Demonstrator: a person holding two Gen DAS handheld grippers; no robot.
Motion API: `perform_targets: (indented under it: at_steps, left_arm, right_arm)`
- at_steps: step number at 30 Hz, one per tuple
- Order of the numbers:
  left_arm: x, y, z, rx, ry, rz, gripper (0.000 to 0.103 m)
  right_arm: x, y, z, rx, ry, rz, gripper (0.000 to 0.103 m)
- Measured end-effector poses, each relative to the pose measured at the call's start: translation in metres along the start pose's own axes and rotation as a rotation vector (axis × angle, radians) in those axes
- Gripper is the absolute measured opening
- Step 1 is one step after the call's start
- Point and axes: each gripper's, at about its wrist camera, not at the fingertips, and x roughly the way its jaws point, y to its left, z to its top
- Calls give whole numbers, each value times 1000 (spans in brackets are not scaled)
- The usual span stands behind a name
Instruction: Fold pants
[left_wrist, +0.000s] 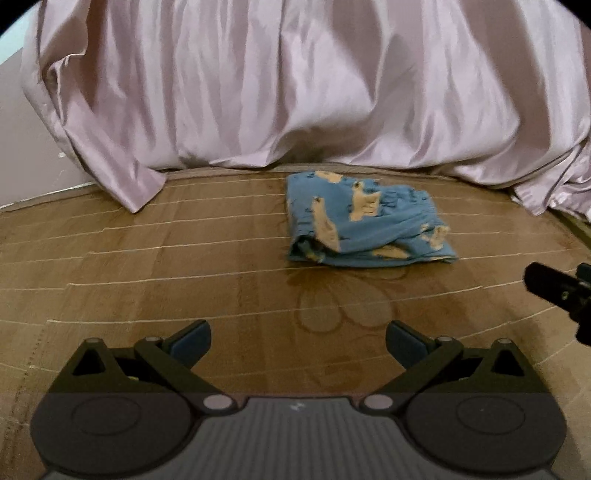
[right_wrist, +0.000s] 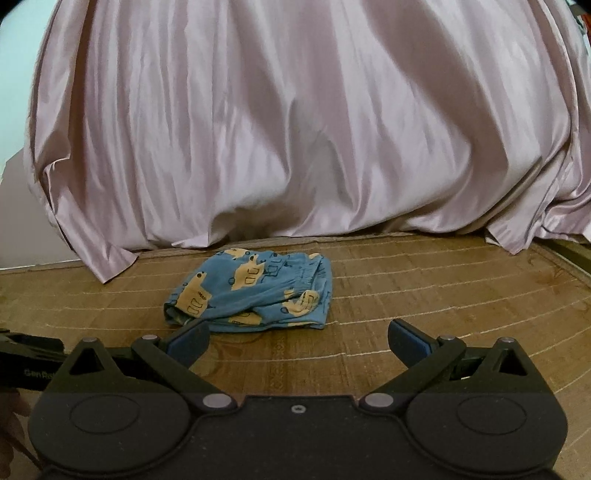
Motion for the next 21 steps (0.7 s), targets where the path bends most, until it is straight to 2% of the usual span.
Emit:
perform_targets:
  at_steps: [5,10,21]
  left_arm:
    - [1,8,4,-24,-11,34,103]
    - [2,8,7,-5,-18,49,103]
    - [0,9,6,-13,-14,42,103]
  right_arm:
    - [3,-2,0,13,3,8,102]
    - [6,-4,0,27,30,28,102]
    - [5,-3,0,17,49,23,102]
